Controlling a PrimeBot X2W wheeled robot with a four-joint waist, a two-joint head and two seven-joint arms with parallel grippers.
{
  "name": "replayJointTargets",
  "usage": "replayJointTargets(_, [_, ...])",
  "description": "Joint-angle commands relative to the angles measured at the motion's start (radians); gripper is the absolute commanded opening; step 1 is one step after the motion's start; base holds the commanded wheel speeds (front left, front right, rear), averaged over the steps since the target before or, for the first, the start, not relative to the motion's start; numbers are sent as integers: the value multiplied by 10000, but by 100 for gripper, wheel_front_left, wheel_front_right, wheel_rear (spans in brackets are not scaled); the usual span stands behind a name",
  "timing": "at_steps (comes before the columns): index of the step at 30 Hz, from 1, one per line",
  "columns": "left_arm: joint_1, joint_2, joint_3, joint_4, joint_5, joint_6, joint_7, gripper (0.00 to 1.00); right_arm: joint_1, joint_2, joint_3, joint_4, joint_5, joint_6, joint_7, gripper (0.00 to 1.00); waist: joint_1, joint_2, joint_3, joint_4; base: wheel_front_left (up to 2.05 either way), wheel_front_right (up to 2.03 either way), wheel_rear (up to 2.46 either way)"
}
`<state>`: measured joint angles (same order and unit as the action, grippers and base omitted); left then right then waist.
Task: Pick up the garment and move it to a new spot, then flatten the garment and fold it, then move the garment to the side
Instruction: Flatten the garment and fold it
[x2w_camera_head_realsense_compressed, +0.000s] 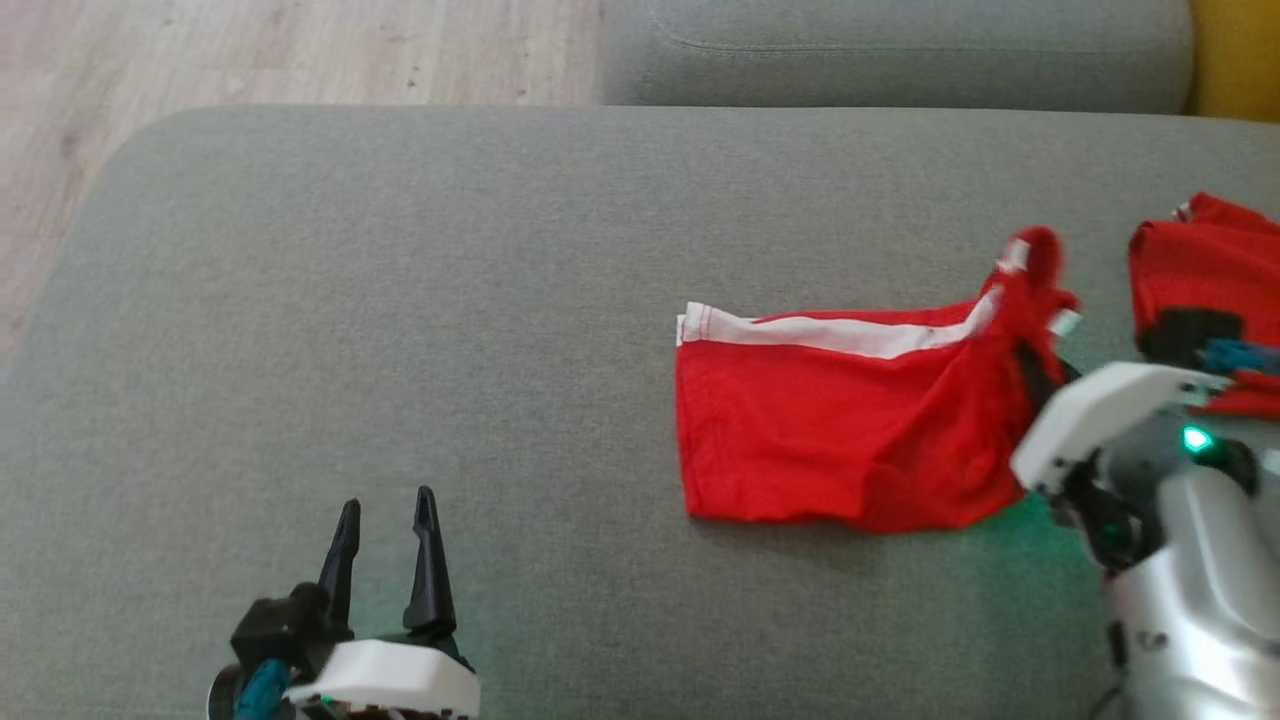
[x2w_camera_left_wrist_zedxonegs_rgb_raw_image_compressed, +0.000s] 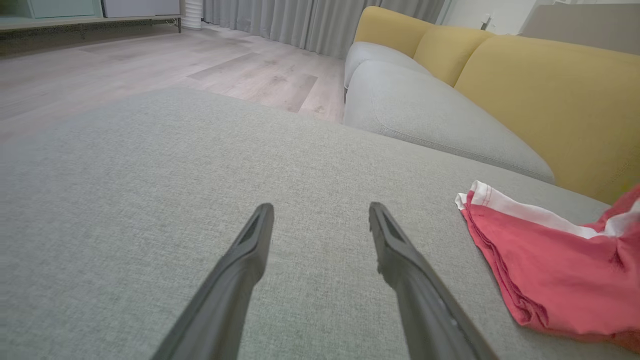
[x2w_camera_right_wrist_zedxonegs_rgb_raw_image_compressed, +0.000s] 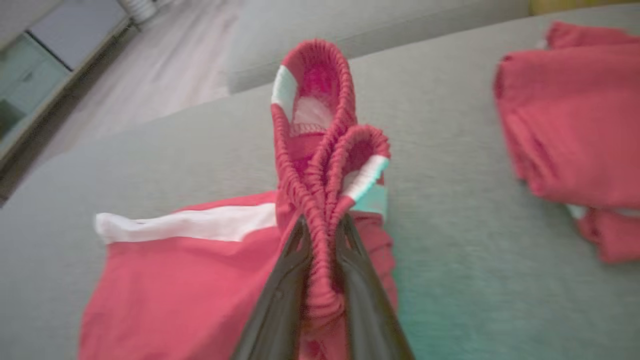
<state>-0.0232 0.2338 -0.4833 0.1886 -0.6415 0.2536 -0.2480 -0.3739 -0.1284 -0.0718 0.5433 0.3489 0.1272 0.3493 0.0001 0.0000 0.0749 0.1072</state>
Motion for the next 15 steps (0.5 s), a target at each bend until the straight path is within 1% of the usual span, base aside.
replayJointTargets(1, [-489, 64, 341, -246, 61, -33, -125, 100, -259, 84, 326, -522, 127, 35, 38, 0, -1, 0, -22, 63, 0, 0, 0])
replayJointTargets(6, [-509, 44, 331, -222, 46, -51, -124, 100, -288, 560, 1215, -1405, 706, 35, 319, 0, -1, 0, -69, 359, 0, 0, 0])
replayJointTargets(7, [-512, 24, 319, -217, 42, -58, -124, 100, -239, 680, 1582, -1551, 834, 35, 406, 0, -1, 0, -73, 481, 0, 0, 0])
replayJointTargets(11, [-548, -22, 294, -206, 39, -78, -124, 100, -262, 766, 2215, -1390, 1034, 35, 473, 0, -1, 0, -28, 726, 0, 0, 0])
replayJointTargets(15, [-577, -49, 290, -176, 30, -98, -125, 100, -355, 777, 2936, -913, 1618, 35, 373, 0, -1, 0, -9, 913, 0, 0, 0])
